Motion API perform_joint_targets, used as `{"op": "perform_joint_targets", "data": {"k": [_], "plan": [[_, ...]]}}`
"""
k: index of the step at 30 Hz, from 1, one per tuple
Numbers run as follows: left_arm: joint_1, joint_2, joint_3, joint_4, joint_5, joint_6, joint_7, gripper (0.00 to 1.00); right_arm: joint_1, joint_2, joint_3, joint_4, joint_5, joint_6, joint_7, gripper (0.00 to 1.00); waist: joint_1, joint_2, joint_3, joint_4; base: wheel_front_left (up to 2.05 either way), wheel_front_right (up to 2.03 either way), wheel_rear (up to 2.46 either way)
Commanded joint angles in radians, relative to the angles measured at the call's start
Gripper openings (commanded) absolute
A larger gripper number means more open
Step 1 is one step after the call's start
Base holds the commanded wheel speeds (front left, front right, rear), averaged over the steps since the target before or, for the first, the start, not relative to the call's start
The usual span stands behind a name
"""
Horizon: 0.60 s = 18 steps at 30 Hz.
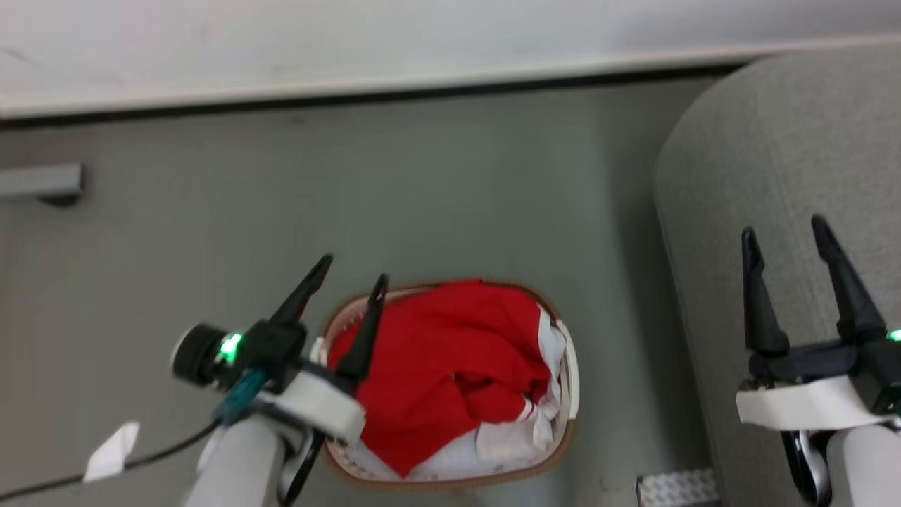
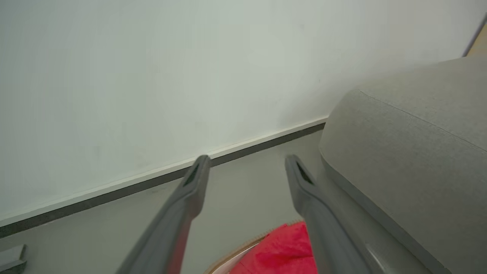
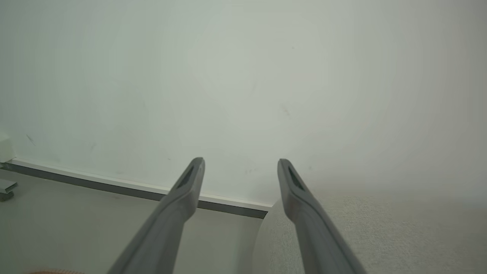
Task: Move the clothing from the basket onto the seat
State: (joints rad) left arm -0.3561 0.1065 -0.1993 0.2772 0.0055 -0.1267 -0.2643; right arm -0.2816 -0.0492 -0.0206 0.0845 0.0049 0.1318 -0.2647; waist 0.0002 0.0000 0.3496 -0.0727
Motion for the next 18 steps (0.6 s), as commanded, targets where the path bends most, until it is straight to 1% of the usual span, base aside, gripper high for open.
{"op": "perform_joint_targets", "data": {"k": [1, 5, 9, 13, 18], "plan": [[-0.058, 0.008, -0.022, 0.042, 0.019, -0.002, 0.0, 1.0, -0.037, -0.002, 0.003, -0.016, 0.015, -0.002, 0.0, 1.0, -0.0002, 0.0, 0.15, -0.03, 0.0, 0.0, 0.0], [-0.213, 0.005, -0.106, 0.172, 0.048, -0.003, 0.039, 1.0, -0.102, -0.002, 0.011, -0.054, 0.026, -0.002, 0.0, 1.0, -0.0002, 0.0, 0.268, -0.047, 0.0, 0.0, 0.0], [-0.323, 0.003, -0.2, 0.296, 0.066, -0.004, 0.088, 1.0, -0.148, -0.002, 0.019, -0.085, 0.037, -0.002, 0.0, 1.0, -0.0002, 0.0, 0.355, -0.063, 0.0, 0.0, 0.0], [-0.39, -0.001, -0.279, 0.403, 0.055, -0.004, 0.142, 1.0, -0.169, -0.002, 0.018, -0.111, 0.043, -0.002, 0.0, 1.0, -0.0002, 0.0, 0.406, -0.071, 0.0, 0.0, 0.0], [-0.451, 0.011, -0.322, 0.514, 0.078, -0.002, 0.192, 1.0, -0.182, -0.002, 0.02, -0.135, 0.049, -0.002, 0.0, 1.0, -0.0002, 0.0, 0.452, -0.08, 0.0, 0.0, 0.0]]}}
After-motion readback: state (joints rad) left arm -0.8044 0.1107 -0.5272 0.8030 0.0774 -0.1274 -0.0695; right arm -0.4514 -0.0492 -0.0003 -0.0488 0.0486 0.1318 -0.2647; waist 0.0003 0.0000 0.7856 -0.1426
